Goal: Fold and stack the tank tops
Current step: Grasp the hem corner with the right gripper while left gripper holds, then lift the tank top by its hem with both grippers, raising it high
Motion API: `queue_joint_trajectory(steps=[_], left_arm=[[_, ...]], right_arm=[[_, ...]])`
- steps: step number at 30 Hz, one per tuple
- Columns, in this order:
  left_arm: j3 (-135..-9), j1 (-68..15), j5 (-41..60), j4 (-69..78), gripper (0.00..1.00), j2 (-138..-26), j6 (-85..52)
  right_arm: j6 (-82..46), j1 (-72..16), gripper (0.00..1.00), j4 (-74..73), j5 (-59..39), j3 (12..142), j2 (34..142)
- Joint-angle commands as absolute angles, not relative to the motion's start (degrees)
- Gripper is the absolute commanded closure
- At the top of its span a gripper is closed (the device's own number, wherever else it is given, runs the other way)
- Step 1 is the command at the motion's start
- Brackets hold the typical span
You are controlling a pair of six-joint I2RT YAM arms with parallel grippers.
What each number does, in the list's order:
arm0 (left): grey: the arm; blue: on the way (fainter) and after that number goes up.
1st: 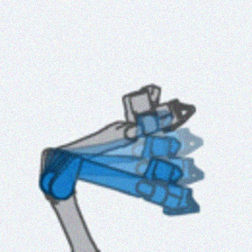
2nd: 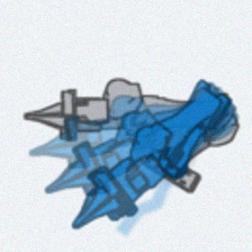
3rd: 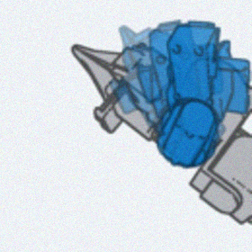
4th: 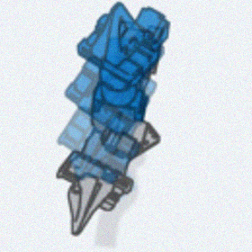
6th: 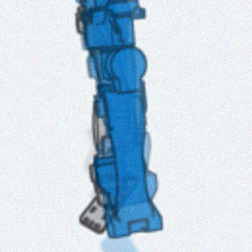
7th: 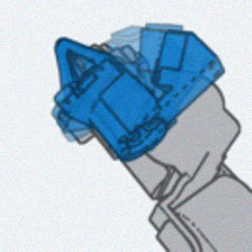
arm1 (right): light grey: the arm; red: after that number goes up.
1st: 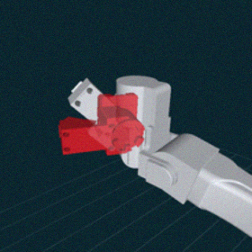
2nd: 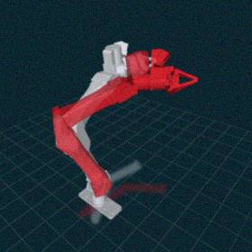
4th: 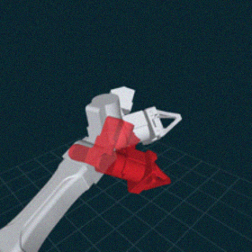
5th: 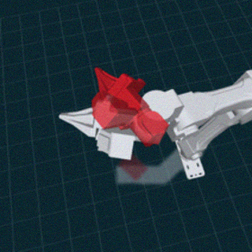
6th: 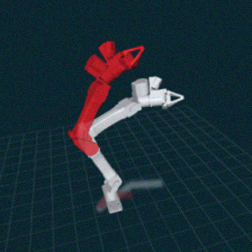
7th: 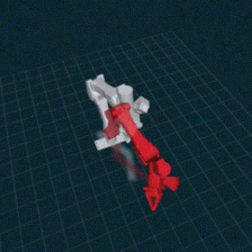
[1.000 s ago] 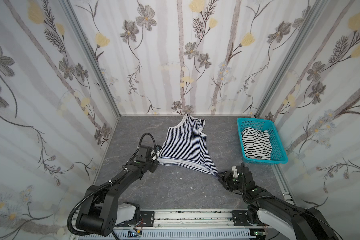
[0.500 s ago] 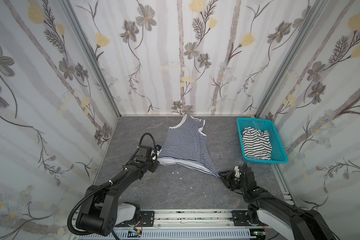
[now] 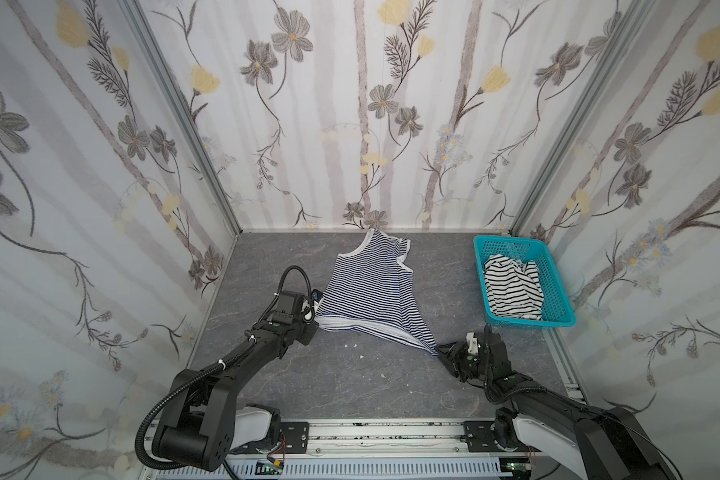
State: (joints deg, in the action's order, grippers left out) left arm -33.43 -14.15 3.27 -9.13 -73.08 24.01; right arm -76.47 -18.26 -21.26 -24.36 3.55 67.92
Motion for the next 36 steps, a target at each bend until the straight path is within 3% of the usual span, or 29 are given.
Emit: queue_joint_trajectory(steps=[1, 17, 36], left_arm=[[-34.0, -14.0, 3.8, -8.0, 1.00, -73.2, 24.0], [-33.7, -14.0, 3.6, -7.9, 1.00, -73.3, 24.0], [-33.3, -14.1, 3.3, -7.9, 1.00, -72.4, 23.9]], right_arm=[[-77.6, -18.3, 0.64, -23.7, -24.7, 3.7, 69.1], [-79.7, -18.3, 0.73, -24.3, -22.1, 3.1, 69.0], [-77.0, -18.2, 0.97, -21.5, -21.4, 6.4, 69.3]])
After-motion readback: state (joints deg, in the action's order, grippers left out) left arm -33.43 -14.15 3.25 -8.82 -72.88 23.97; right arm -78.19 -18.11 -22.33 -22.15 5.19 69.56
